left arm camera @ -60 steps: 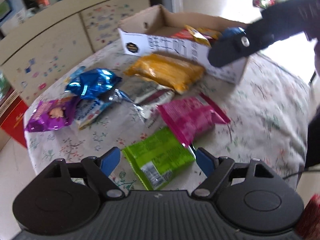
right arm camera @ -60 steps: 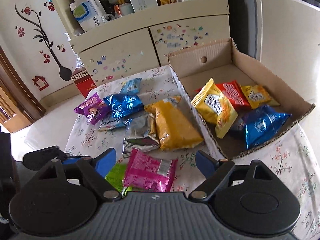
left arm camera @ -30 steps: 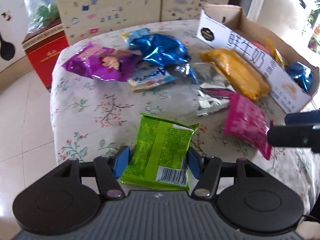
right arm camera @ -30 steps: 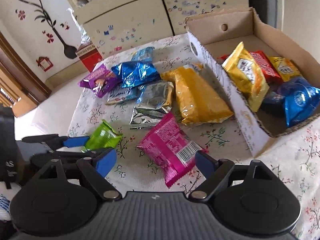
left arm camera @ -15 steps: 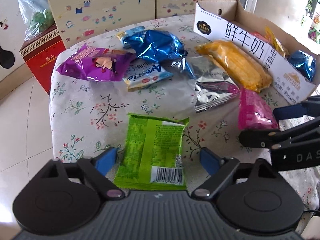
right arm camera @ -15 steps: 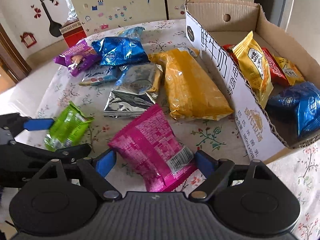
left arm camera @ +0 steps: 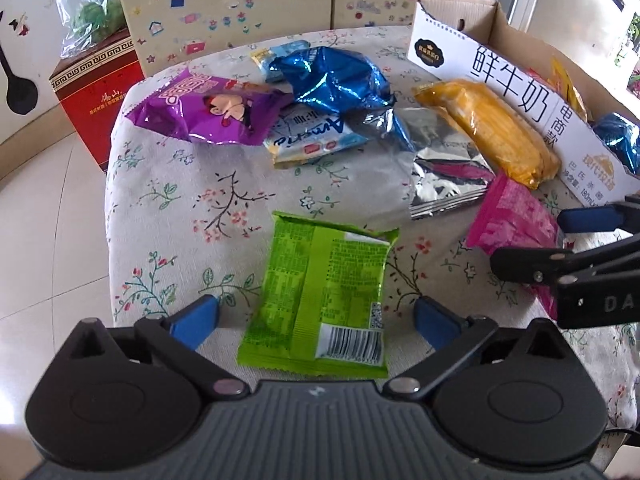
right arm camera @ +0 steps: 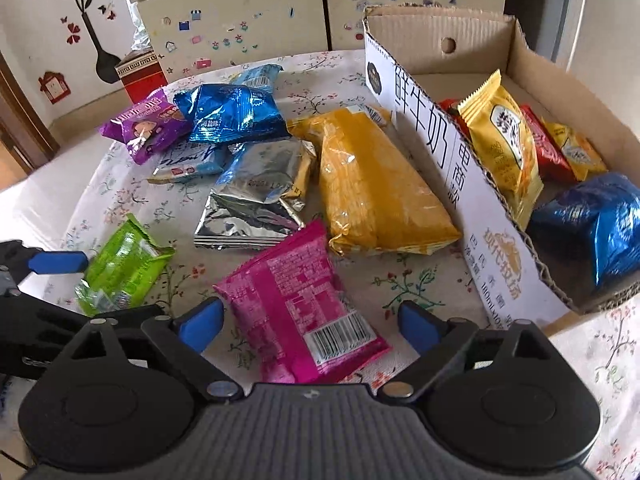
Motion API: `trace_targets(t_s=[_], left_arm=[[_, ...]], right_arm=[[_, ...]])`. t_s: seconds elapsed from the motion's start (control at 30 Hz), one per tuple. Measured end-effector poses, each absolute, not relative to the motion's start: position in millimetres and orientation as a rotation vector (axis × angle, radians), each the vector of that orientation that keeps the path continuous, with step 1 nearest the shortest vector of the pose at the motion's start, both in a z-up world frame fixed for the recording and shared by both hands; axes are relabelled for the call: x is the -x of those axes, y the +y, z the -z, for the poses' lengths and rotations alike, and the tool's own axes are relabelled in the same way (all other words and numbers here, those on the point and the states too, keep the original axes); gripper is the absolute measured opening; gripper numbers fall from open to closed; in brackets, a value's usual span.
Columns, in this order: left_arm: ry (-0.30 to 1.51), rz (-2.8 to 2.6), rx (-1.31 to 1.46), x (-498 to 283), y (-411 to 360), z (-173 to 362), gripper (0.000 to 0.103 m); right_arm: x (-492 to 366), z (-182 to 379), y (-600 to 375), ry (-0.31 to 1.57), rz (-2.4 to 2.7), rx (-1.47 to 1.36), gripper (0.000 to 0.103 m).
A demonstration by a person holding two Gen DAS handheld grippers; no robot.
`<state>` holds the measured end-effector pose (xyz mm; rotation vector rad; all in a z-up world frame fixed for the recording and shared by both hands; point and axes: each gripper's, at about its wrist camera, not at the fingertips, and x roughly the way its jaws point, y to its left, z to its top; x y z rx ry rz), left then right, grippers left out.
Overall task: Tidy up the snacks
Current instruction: 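Grasp the green bag with the left tool while the right tool grasps the pink bag, then lift the green and pink bags with both tools and carry them over the box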
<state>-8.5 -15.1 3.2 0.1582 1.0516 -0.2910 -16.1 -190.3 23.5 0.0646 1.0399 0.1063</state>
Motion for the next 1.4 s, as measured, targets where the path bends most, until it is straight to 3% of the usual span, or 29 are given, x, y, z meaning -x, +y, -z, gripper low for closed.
trace_targets(t_s=[0.1, 0.2, 0.3, 0.4, 0.43, 0.47, 0.53, 1.4], left_arm=[[1.044, 0.295, -0.161, 9.9, -15.0, -3.5, 0.103], [1.034, 0.304, -0.173, 11.5, -15.3, -3.8, 0.103], [1.021, 0.321, -0.181, 13.5, -16.4, -5.9, 0.096], [0.998, 0.328, -0.203, 16.6, -18.0, -10.2, 0.08], [0.994, 0.346, -0.195, 17.0, -17.2, -12.0, 0.065], [0.996, 0.355, -0.175, 16.3, -15.8, -13.6, 0.057], [0.994, 0.348, -0.173, 16.4, -15.3, -15.2, 0.053], [0.881, 0.324, -0.154, 30.1, -19.6, -50.7, 0.048]], right_arm=[[16.6, -23.8, -188.1, 1.04, -0.094, -0.038, 0.09], [20.3, -25.0, -182.8, 1.035, -0.103, 0.006, 0.077], [22.2, -27.4, -180.7, 1.032, -0.12, 0.014, 0.065], [22.7, -29.5, -182.0, 1.036, -0.126, -0.017, 0.061], [22.8, -29.9, -182.0, 1.036, -0.124, -0.021, 0.061], [23.4, -30.5, -181.8, 1.037, -0.122, -0.025, 0.061], [24.3, -31.5, -181.7, 1.038, -0.12, -0.03, 0.061], [33.9, -71.7, -184.0, 0.947, -0.167, -0.061, 0.059]])
